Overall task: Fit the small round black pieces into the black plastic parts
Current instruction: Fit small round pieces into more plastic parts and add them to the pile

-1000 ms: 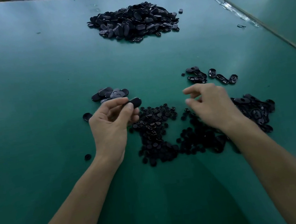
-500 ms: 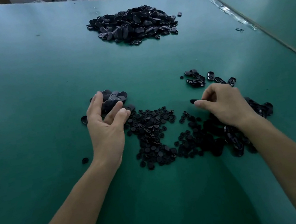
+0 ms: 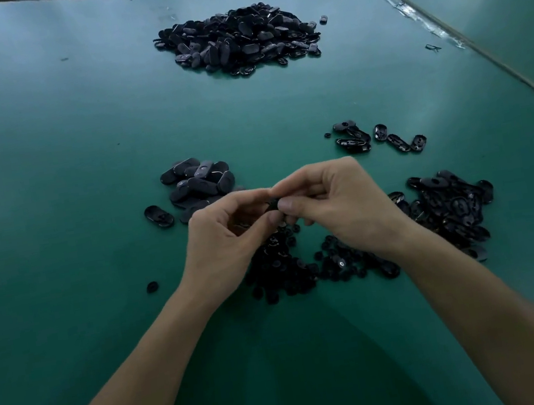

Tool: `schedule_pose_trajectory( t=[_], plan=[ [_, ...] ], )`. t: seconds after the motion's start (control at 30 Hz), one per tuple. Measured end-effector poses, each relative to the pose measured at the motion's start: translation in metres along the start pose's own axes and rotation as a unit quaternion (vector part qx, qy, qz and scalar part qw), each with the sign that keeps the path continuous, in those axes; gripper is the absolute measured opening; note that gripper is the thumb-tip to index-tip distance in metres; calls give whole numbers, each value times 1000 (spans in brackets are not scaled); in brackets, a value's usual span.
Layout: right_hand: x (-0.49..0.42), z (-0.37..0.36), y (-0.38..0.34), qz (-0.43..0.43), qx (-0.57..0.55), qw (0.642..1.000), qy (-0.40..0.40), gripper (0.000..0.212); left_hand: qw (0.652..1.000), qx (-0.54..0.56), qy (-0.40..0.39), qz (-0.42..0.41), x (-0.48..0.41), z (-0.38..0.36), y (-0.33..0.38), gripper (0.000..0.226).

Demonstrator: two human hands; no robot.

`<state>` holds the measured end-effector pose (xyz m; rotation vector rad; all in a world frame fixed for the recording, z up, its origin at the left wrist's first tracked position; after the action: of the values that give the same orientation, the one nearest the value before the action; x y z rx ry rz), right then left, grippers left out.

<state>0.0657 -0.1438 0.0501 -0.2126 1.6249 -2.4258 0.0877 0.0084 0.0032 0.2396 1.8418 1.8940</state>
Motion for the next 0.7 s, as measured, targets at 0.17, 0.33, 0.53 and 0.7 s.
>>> schedule_pose_trajectory(
  t=[0.17, 0.33, 0.53, 0.7],
  plan=[
    [5, 19, 10, -25, 25, 990, 133, 21, 1000, -18, 19, 4, -1, 3, -3, 33],
    [10, 21, 31, -126, 269, 951, 81, 18, 998, 51, 45, 2, 0, 8, -3, 18],
    [9, 13, 33, -146, 308, 938, 61, 9, 996, 68, 63, 0, 1, 13, -3, 11],
    [6, 9, 34, -141, 345, 927, 45, 16, 988, 134, 76, 1, 1, 14, -3, 23]
  ],
)
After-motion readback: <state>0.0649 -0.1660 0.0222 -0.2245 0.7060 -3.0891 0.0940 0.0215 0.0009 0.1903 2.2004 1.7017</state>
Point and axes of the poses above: each hand's wrist, its own x-axis away from the middle knuckle, its own z-axis out of the back of the hand, y = z × x, the point moved 6 cm from there along -x, towards the middle knuckle, and after that the axes turned 11 degrees about -y, right-handed, at the moved point
